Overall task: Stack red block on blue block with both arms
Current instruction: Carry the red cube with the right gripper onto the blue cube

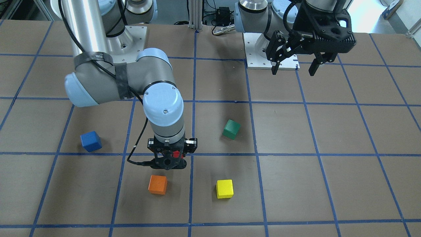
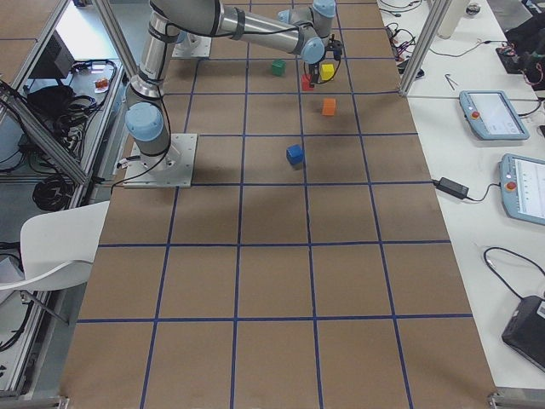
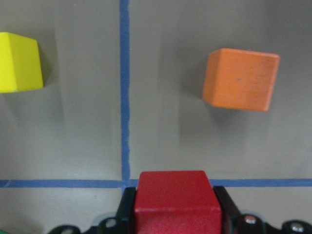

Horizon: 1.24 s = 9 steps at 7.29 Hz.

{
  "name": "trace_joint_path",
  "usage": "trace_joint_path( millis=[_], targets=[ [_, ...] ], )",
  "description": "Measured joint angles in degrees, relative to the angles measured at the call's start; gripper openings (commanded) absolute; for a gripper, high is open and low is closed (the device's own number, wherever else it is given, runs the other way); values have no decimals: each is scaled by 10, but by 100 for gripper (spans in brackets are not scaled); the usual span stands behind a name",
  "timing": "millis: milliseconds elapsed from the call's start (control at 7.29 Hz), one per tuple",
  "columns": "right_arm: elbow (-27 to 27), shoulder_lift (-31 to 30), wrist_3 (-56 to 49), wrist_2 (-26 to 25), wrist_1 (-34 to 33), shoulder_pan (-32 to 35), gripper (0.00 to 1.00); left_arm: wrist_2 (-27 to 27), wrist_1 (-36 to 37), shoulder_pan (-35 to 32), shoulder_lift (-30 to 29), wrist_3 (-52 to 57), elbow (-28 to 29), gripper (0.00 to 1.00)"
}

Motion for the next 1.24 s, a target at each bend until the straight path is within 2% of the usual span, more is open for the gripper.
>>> trace_joint_path(
  millis=[412, 686, 824, 1235],
  targets=[
    [-6, -53, -100, -5, 88, -100, 0, -4, 0, 0, 0, 2, -2, 100],
    [23, -78, -213, -7, 107, -163, 0, -6, -1, 0, 0, 1, -4, 100],
    [54, -92, -270, -6, 98, -192, 0, -6, -1, 0, -1, 1, -4, 100],
    [155, -129, -425, -6, 12, -269, 0, -7, -1, -1, 0, -5, -8, 100]
  ],
)
